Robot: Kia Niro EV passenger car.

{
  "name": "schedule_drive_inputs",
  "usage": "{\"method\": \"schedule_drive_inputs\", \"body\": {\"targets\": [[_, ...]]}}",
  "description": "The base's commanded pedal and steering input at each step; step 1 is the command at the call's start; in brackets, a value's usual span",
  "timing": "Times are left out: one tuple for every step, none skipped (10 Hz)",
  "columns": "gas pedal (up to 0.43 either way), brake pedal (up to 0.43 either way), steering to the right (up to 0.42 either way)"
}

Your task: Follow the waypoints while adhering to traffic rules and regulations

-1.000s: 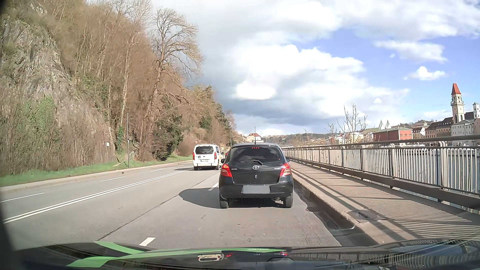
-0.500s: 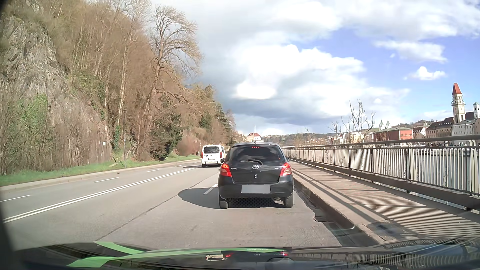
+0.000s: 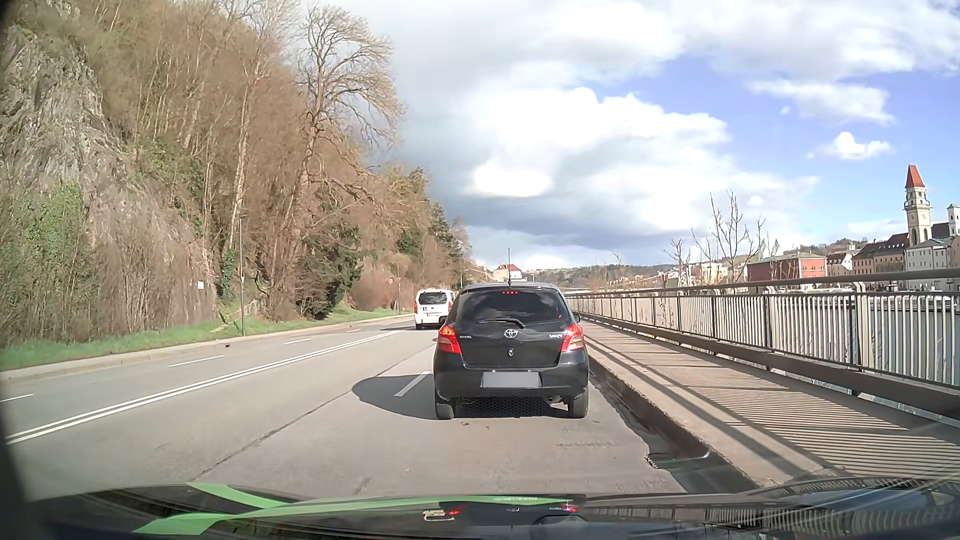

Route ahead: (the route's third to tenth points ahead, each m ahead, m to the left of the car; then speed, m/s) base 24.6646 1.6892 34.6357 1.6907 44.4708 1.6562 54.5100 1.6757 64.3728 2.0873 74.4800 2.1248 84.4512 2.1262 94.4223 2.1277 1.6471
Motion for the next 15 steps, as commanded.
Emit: {"method": "schedule_drive_inputs", "body": {"targets": [[0.000, 0.177, -0.004], [0.000, 0.183, -0.004], [0.000, 0.189, -0.004], [0.000, 0.189, -0.004], [0.000, 0.189, -0.004], [0.000, 0.189, -0.004], [0.000, 0.189, -0.004], [0.000, 0.189, -0.004], [0.000, 0.177, -0.004], [0.000, 0.159, -0.004], [0.000, 0.116, -0.004], [0.000, 0.104, -0.004], [0.000, 0.098, -0.004], [0.000, 0.091, -0.004], [0.000, 0.079, -0.004]]}}
